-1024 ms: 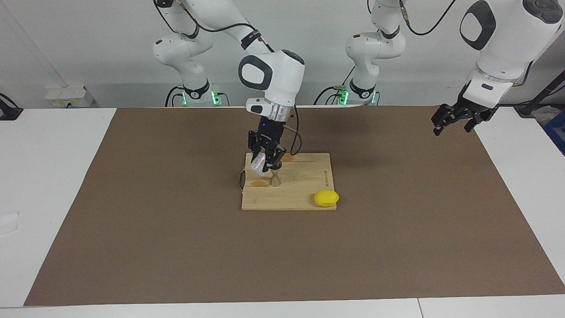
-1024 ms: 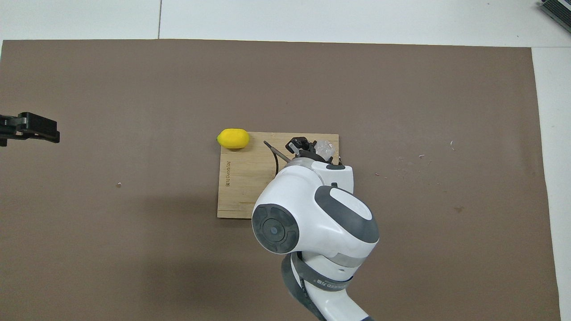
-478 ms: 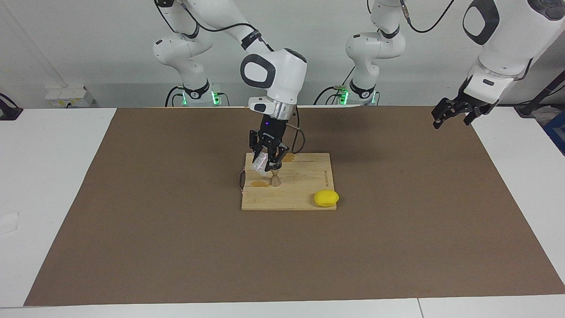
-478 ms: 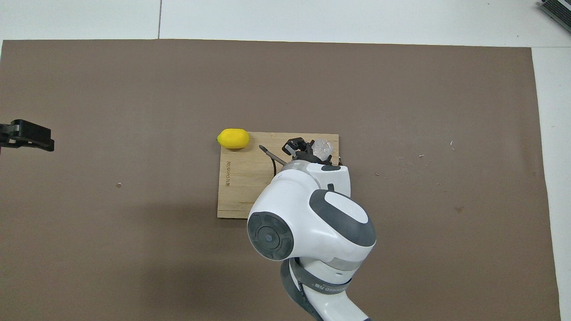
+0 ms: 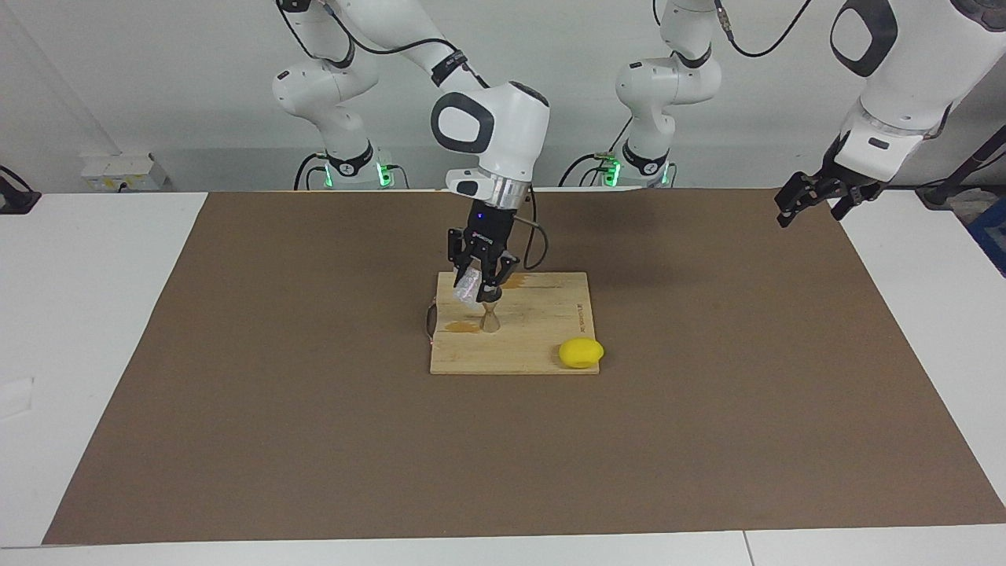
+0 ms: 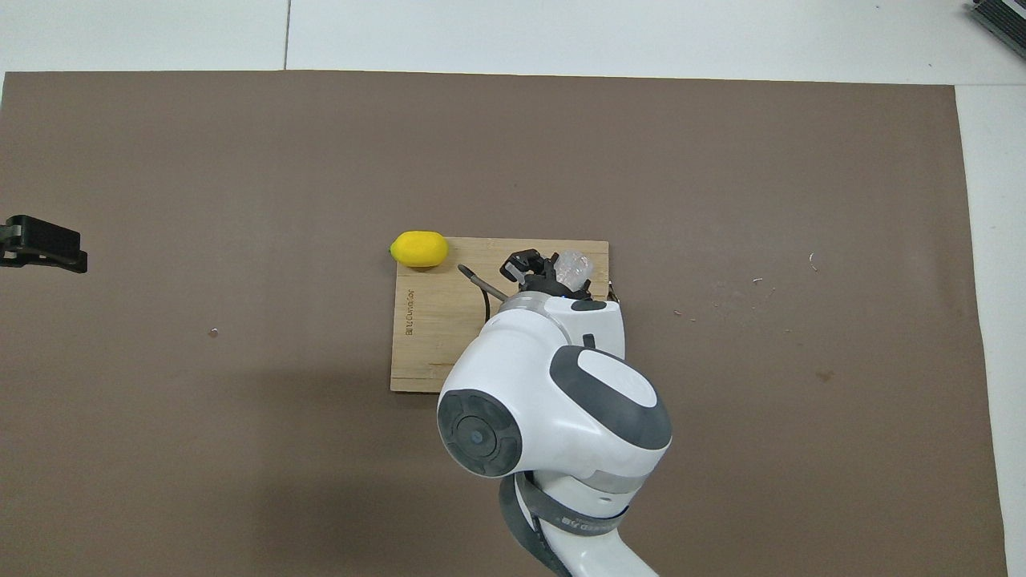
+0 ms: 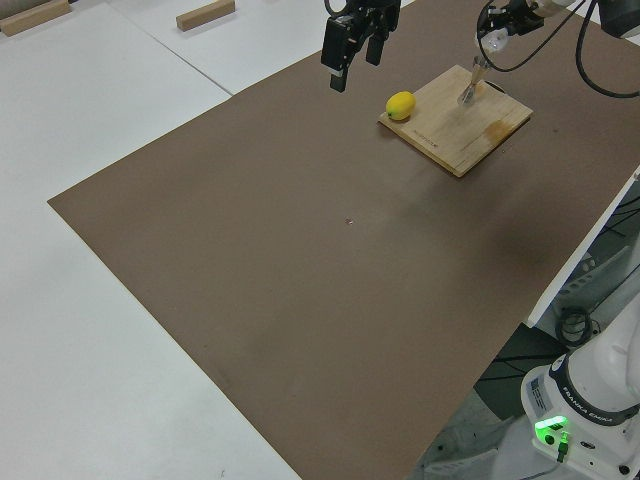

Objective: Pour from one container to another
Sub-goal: 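Tilt the glass cup with the right gripper over the dark cup, then turn the glass cup upright and carry it back with the right gripper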

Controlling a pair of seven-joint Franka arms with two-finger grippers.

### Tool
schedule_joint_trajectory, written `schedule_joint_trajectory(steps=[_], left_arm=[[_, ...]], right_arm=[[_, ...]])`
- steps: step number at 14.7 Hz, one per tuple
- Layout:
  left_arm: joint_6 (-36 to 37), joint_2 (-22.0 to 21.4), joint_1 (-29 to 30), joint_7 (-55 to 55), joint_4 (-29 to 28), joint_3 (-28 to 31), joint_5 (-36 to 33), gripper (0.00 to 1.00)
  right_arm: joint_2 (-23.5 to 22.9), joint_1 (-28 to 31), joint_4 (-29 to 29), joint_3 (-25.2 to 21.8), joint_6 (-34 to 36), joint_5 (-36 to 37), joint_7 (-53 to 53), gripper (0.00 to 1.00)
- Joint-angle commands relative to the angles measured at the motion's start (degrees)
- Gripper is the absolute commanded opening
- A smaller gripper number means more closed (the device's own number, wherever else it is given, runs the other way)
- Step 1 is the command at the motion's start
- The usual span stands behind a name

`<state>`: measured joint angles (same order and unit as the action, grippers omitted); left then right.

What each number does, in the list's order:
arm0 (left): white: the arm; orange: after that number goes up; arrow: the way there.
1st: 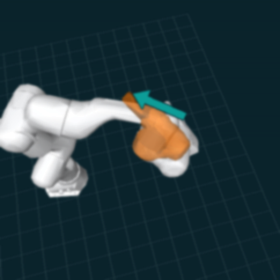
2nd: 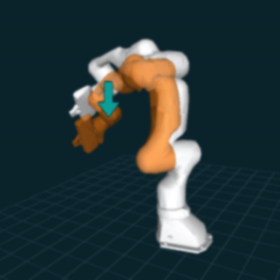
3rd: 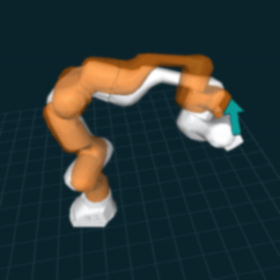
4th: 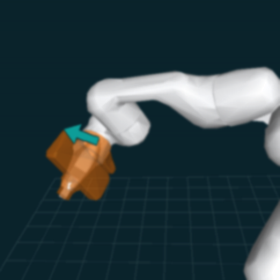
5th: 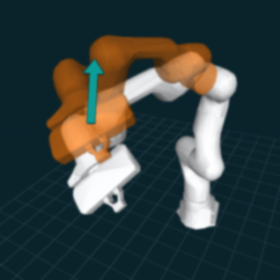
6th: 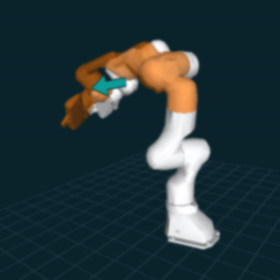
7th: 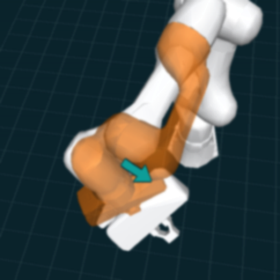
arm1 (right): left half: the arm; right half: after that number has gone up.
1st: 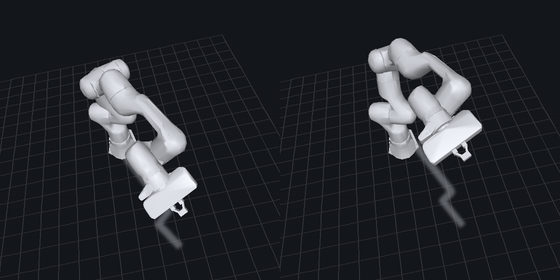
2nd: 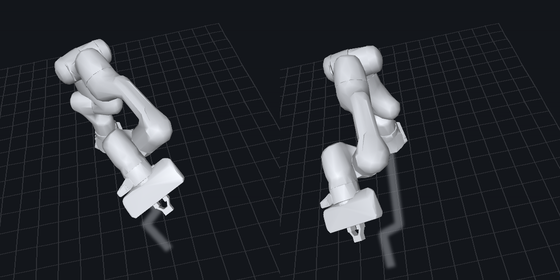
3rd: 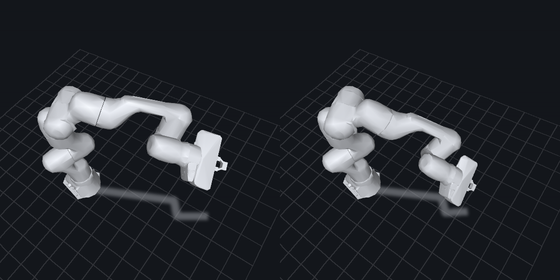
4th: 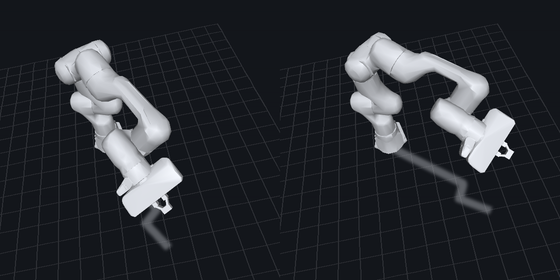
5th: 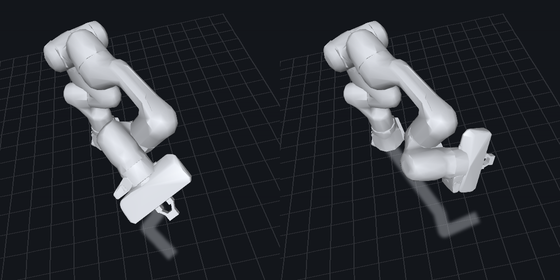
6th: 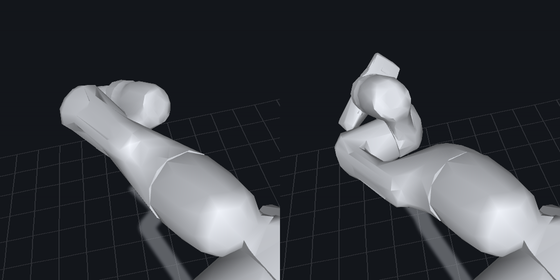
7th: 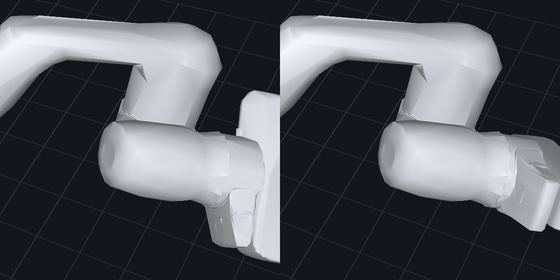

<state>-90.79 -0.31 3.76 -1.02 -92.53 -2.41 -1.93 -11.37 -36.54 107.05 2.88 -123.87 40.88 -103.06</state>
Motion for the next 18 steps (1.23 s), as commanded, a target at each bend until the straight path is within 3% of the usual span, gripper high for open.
schedule_joint_trajectory(steps=[1,11,15,18], left_arm=[[1.1,-0.5,6.3,-0.5,0.2,-6.2,0.0,1.0],[0.1,0.0,5.4,-0.6,0.2,-5.2,0.1,1.0],[0.1,-0.2,-10.8,-0.7,0.2,11.1,0.1,1.0],[0.2,-0.4,-11.8,-0.8,0.2,12.2,0.0,1.0]], right_arm=[[0.6,0.4,-0.5,0.2,-0.1,-1.9,0.8,0.05],[1.1,2.6,-1.7,0.2,0.2,-12.0,0.6,0.05],[1.6,5.0,-2.2,0.2,0.2,-18.7,0.6,0.06],[2.1,7.5,-2.1,0.2,0.3,-25.4,0.7,0.05]])
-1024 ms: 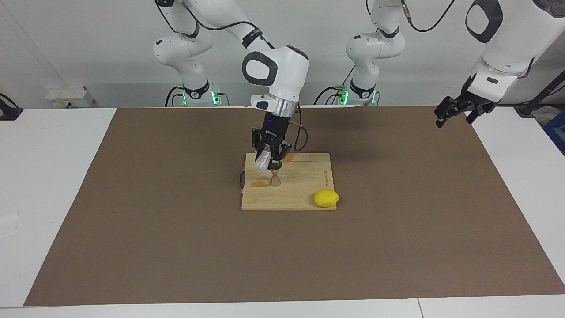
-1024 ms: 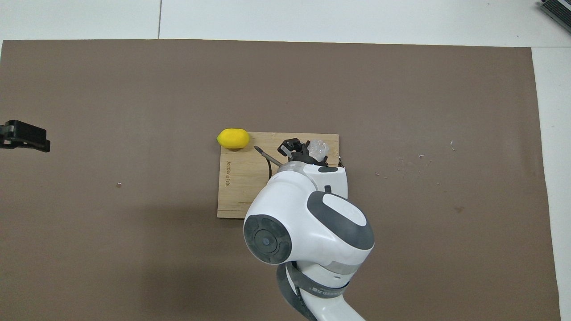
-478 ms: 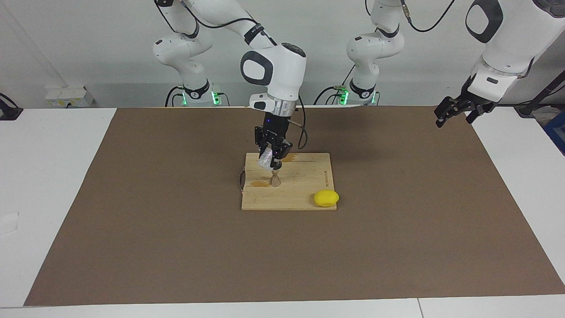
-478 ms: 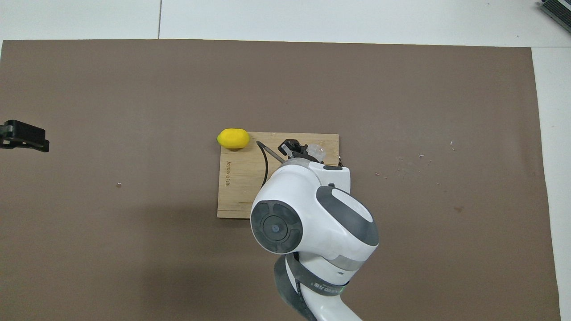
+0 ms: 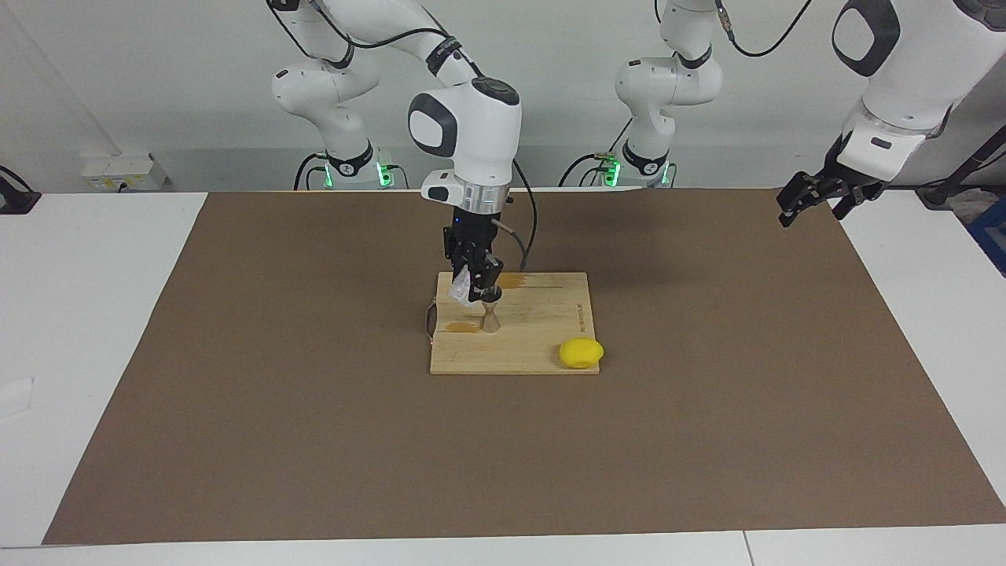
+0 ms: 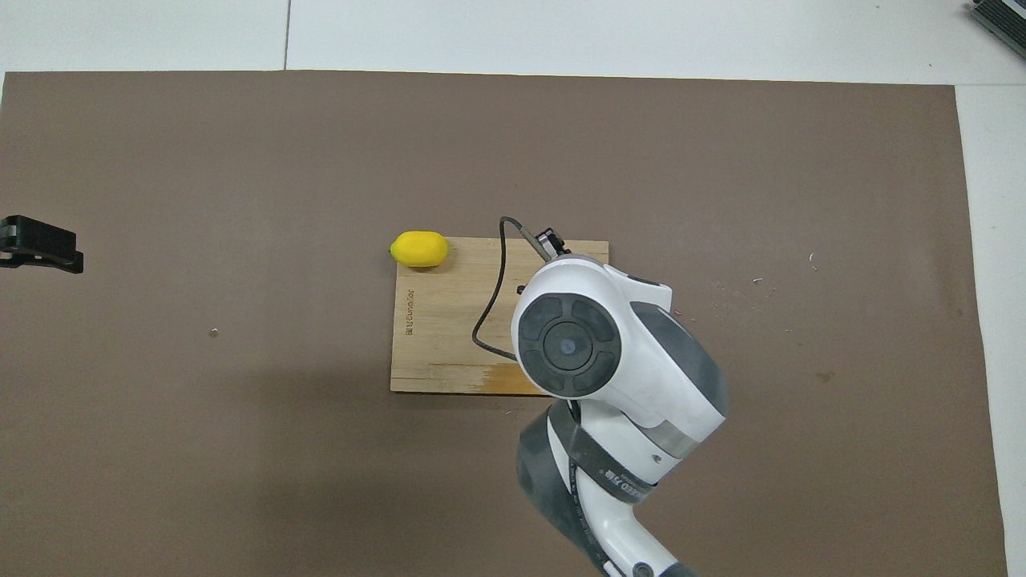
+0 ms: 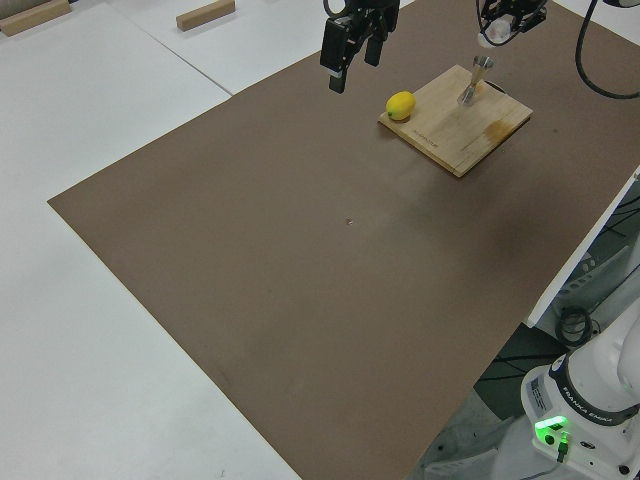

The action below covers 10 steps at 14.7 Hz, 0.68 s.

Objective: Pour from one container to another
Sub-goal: 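Turn the glass cup upright and carry it back with the right gripper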

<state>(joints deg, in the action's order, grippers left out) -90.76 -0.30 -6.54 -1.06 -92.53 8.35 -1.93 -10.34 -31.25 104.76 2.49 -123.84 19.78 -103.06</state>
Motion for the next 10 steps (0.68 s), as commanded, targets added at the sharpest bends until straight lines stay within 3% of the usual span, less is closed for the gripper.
schedule_joint_trajectory(steps=[1,10], left_arm=[[0.1,-0.4,-1.5,-0.8,0.2,1.4,0.1,1.0],[0.2,-0.3,-0.8,-1.0,0.3,0.7,0.1,1.0]], right_arm=[[1.1,3.0,0.2,0.6,0.3,-6.8,0.8,0.05],[1.8,16.4,7.0,0.5,0.1,-37.0,13.3,0.05]])
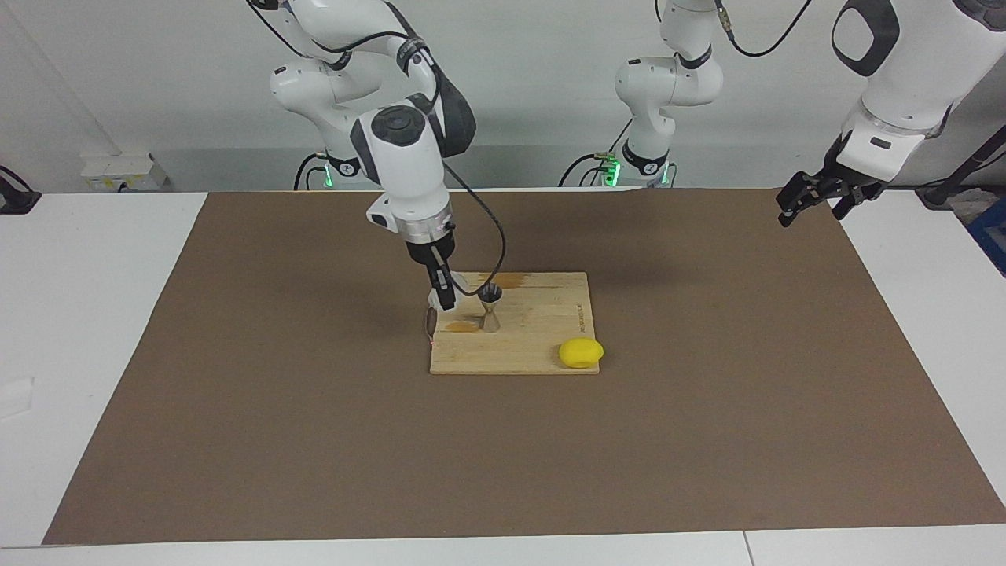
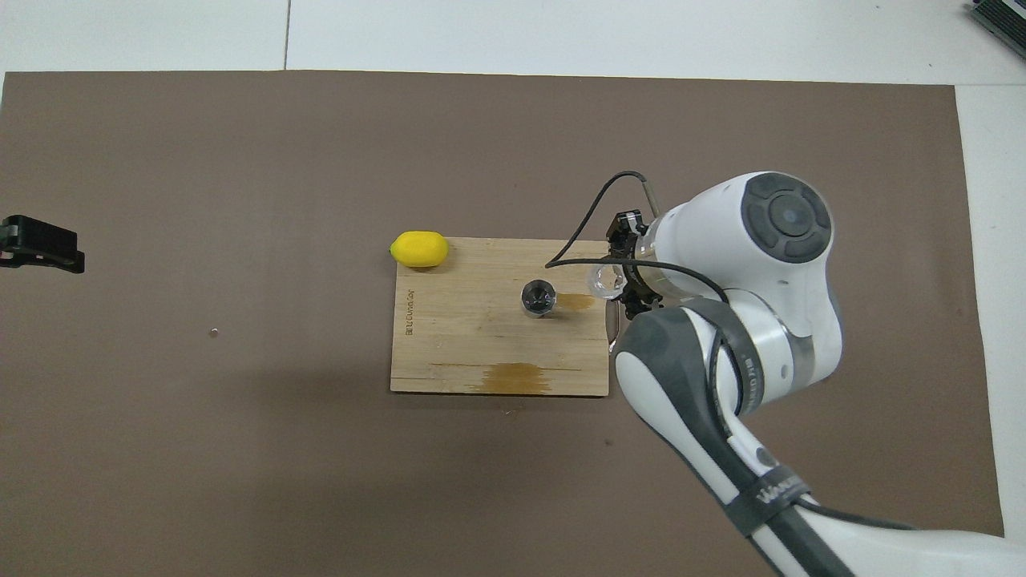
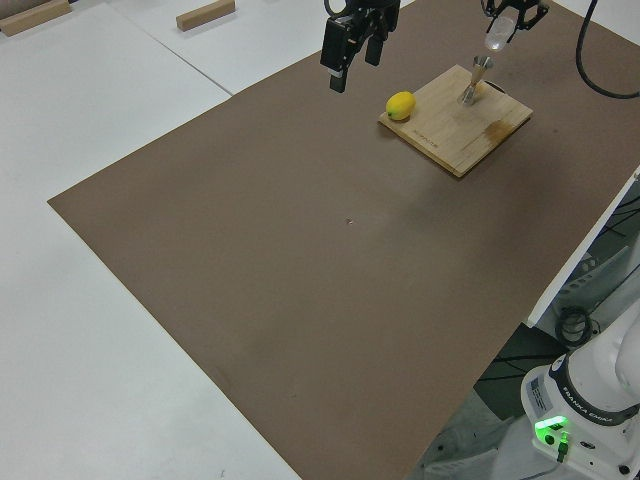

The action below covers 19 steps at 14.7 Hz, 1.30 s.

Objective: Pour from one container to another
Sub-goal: 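Turn the glass cup upright and carry it back with the right gripper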

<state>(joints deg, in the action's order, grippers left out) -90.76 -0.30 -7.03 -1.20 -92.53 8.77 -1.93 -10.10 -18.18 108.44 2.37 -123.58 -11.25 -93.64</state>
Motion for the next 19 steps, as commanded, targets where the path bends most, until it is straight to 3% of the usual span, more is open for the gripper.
schedule_joint_trajectory(steps=[1,6,9,15,17,19], left_arm=[[0.3,-0.4,-0.3,-0.7,0.3,0.1,0.1,1.0],[0.3,-0.3,1.9,-0.8,0.5,-2.1,0.1,1.0],[0.2,-0.3,4.8,-0.8,0.4,-5.2,0.1,1.0],[0.3,-0.3,4.8,-0.8,0.4,-5.3,0.1,1.0],[0.3,-0.3,4.8,-0.8,0.4,-5.3,0.1,1.0],[0.3,-0.3,4.8,-0.6,0.4,-5.3,0.1,1.0]], right_arm=[[1.5,5.1,4.2,0.6,-0.2,-8.5,6.1,0.05],[1.6,13.9,11.0,0.6,-0.2,-19.7,22.4,0.03],[1.3,18.3,13.8,0.6,-0.3,-21.2,29.8,0.0],[-0.9,26.2,14.3,0.6,2.9,-22.8,42.9,0.0],[-1.5,27.5,14.4,0.6,3.6,-22.8,46.3,0.02],[-1.4,27.8,15.1,0.5,3.6,-22.8,46.6,0.13]])
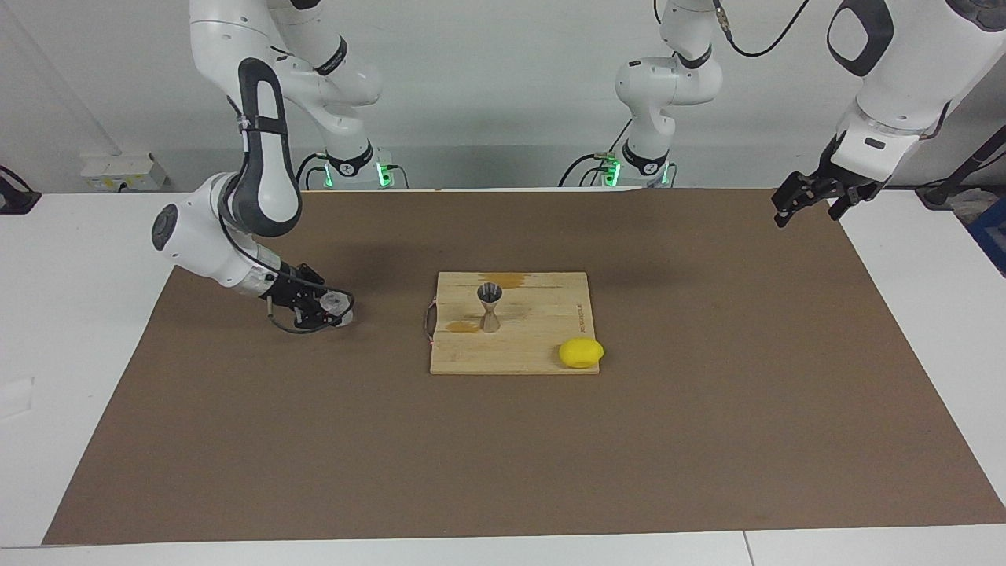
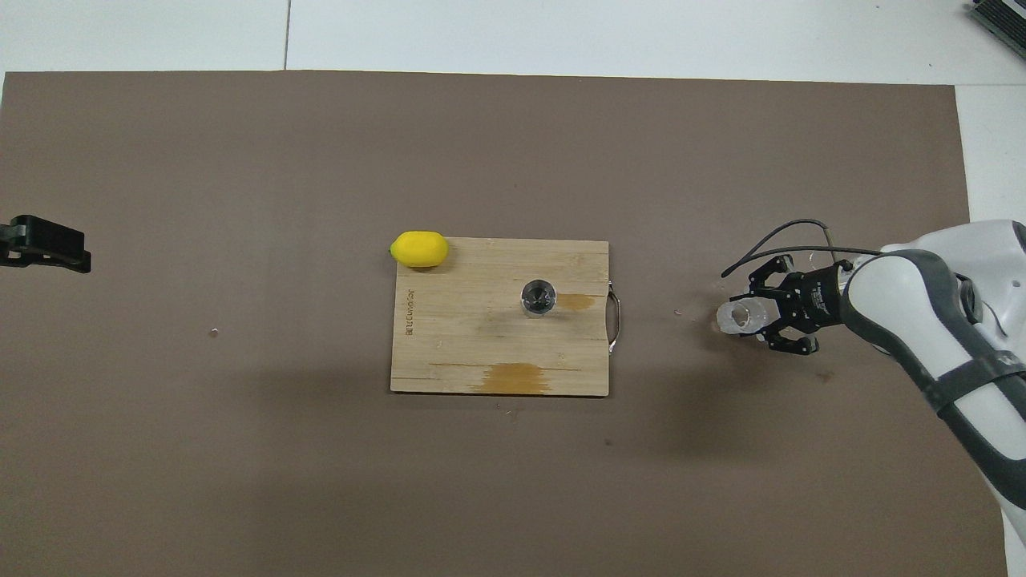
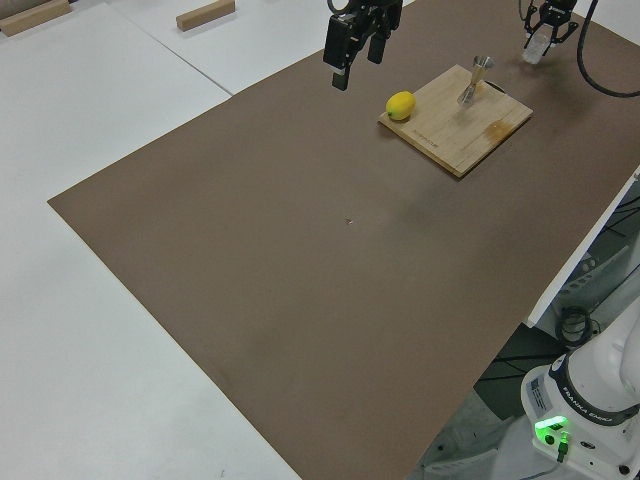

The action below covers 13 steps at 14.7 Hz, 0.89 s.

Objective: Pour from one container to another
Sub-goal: 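Turn the glass cup upright and carry it back with the right gripper, then set the glass cup down and open the right gripper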

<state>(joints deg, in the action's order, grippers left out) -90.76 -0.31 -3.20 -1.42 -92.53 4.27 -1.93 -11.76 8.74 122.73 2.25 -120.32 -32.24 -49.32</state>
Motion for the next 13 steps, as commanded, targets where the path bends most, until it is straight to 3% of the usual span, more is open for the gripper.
schedule_joint_trajectory(steps=[1,5,7,11,13], left_arm=[[0.3,-0.3,1.0,0.1,0.4,-0.8,0.1,1.0],[0.4,-0.4,0.9,0.4,0.4,-1.0,0.1,1.0],[0.4,-0.4,1.0,0.4,0.4,-1.1,0.0,1.0],[0.3,-0.4,1.0,0.3,0.3,-1.1,0.1,1.0],[0.2,-0.4,1.0,0.1,0.3,-1.1,0.1,1.0]], right_arm=[[0.2,0.8,0.8,0.6,0.4,-1.8,2.3,0.29],[0.3,0.8,1.4,0.4,0.2,-0.8,2.7,0.89],[1.5,0.8,1.3,0.4,0.4,-0.8,2.4,0.98],[6.7,0.8,1.0,0.0,3.2,-0.2,2.0,0.99],[9.5,0.7,0.8,0.2,3.2,5.0,2.4,0.99]])
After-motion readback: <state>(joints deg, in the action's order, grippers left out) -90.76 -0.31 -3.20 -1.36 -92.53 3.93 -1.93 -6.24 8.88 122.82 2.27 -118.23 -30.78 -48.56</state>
